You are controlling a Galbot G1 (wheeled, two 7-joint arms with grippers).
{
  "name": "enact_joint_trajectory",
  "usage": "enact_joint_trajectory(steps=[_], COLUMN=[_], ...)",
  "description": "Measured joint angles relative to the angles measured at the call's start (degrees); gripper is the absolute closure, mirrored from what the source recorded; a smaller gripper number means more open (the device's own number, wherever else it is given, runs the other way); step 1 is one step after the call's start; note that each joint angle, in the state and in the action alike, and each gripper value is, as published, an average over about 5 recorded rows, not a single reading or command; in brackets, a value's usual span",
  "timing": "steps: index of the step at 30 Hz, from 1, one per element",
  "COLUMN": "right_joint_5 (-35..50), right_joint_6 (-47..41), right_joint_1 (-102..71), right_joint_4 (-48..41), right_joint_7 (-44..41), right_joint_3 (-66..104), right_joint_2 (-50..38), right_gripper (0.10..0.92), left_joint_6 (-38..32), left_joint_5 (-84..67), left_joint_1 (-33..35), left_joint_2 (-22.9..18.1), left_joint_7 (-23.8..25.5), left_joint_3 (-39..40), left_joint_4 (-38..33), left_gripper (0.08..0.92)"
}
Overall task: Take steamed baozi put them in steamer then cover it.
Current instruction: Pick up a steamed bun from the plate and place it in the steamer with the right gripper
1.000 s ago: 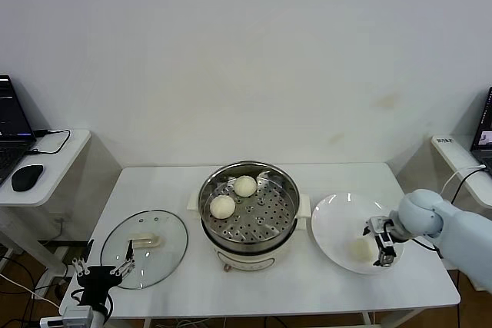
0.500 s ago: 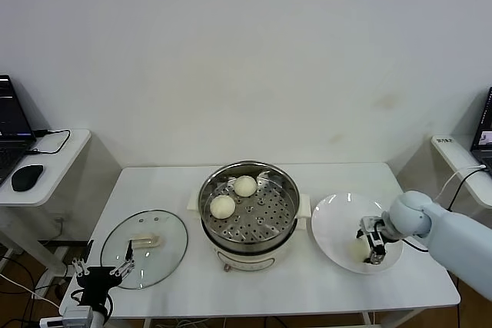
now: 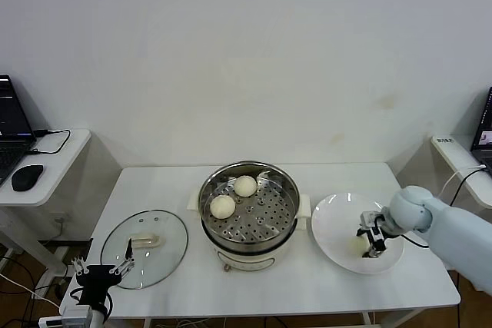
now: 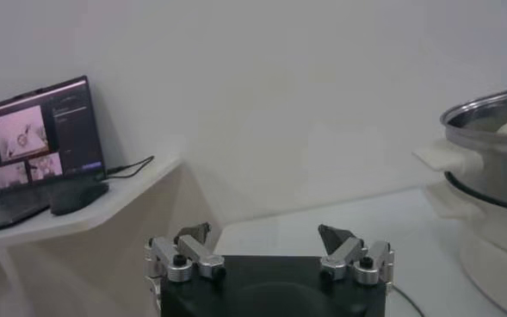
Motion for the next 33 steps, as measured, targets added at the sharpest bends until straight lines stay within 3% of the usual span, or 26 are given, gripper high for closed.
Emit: enact_joint_trajectory(steps=[15, 33], right_joint_5=[9.4, 21.2], right_joint_6=[-1.3, 2.2], right_joint_1=[20.3, 41.6], right_joint_4=[1.1, 2.8], right_joint_7=[-0.9, 1.3], right_joint_3=[-8.7, -23.7], right_joint_2=[-0.6, 15.9], right_gripper=[0.423, 0.414], left_joint_6=[-0.1, 0.0], left_joint_5=[-0.4, -1.2], left_joint_1=[0.0, 0.3], left_joint_2=[0.6, -0.5], left_joint_7=[0.1, 0.1], left_joint_3=[0.2, -0.9], left_joint_4=[-0.1, -1.3], left_gripper=[0.177, 0.177])
